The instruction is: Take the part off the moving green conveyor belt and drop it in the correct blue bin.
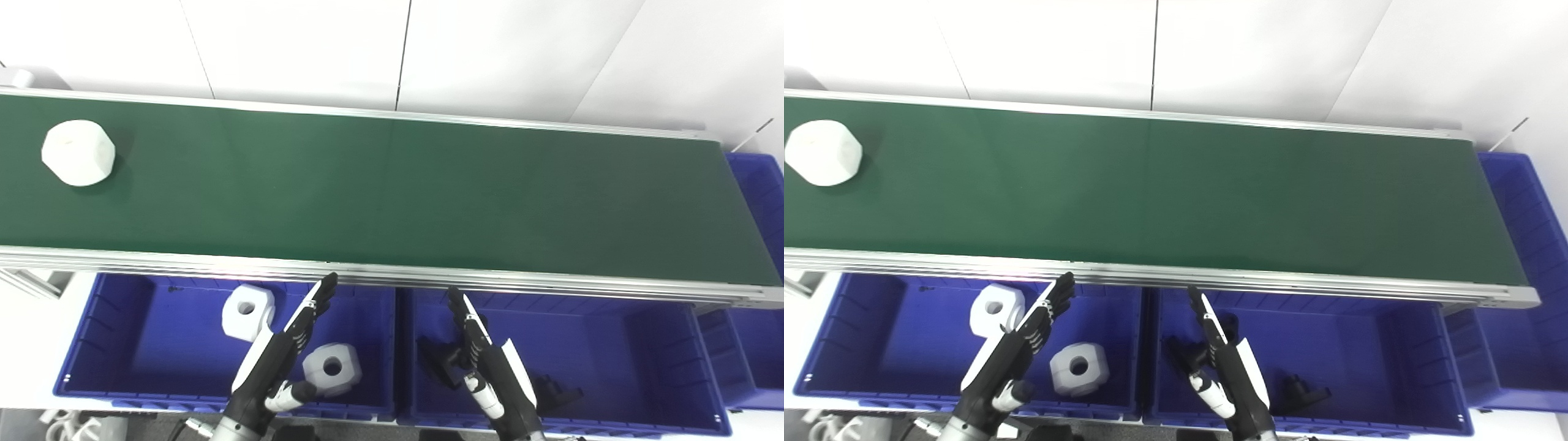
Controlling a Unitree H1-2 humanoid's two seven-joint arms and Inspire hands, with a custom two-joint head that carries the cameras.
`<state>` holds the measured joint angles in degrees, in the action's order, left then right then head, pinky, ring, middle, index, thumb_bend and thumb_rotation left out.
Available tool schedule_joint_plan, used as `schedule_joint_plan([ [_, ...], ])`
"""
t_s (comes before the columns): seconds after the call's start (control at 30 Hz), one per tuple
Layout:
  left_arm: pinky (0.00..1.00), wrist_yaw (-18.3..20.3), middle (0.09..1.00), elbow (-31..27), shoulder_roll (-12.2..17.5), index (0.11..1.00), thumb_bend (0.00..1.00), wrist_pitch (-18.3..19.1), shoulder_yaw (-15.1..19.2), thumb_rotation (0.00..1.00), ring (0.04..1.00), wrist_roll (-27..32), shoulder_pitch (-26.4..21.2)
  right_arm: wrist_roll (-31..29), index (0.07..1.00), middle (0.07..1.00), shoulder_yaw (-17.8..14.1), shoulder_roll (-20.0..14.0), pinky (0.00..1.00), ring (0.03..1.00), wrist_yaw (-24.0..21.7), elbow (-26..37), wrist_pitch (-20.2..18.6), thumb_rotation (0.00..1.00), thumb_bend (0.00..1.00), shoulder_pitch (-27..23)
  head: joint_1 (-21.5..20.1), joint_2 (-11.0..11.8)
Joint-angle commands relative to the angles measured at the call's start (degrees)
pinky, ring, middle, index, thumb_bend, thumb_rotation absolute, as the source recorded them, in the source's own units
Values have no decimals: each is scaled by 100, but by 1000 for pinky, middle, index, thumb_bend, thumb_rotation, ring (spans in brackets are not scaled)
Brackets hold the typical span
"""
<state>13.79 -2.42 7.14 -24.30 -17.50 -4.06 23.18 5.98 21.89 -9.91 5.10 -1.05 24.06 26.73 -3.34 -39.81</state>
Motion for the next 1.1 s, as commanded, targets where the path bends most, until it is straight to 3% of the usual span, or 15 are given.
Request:
schedule_joint_plan([
  [0.0,963,-79,1000,-22,-15,955,957,-241,39,901,1000,75,-36,9,1000,1000,33,-17,1000,1000,71,105,287,986,911,-16,-17,-1],
  [1.07,944,-96,1000,-36,104,952,916,-221,-33,874,996,-63,-3,-41,1000,1000,93,-26,984,992,111,64,287,992,920,-41,-21,40],
])
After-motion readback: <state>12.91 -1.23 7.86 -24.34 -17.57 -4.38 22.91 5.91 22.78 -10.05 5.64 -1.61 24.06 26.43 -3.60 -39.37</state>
